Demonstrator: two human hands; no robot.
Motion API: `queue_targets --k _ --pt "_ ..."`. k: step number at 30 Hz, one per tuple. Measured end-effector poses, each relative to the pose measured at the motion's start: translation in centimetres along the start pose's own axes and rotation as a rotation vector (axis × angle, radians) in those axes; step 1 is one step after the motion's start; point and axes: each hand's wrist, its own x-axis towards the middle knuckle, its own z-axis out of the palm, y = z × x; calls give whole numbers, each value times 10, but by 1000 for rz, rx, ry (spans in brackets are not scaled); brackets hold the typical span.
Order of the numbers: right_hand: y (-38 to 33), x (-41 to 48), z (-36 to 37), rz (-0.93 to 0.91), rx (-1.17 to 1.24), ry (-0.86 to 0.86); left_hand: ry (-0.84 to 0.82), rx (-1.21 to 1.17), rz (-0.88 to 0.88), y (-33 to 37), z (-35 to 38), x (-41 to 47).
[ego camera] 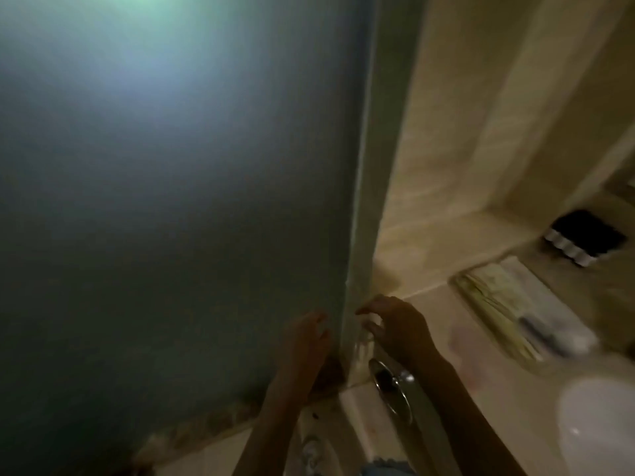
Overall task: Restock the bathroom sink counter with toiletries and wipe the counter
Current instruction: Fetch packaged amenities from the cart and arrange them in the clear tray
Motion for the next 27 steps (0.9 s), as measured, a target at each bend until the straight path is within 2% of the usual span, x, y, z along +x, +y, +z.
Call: queue_targets --k 6,9,13,16,22,27 --pt "-41 -4 13 -267 84 -150 210 36 -275 -32 -4 -78" --pt "-65 -17 30 -433 51 -257 261 50 -404 -45 2 -131" --pt "-110 -51 51 -642 30 -348 421 93 -652 -59 9 -205" --pt "-141 -79 65 -791 20 -424 390 102 -837 -65 11 -254" --pt "-207 -129 83 -968 54 -609 521 59 -1043 -75 9 -330" --pt "-268 -174 97 -1155 64 -640 588 -21 -1203 -90 7 -391"
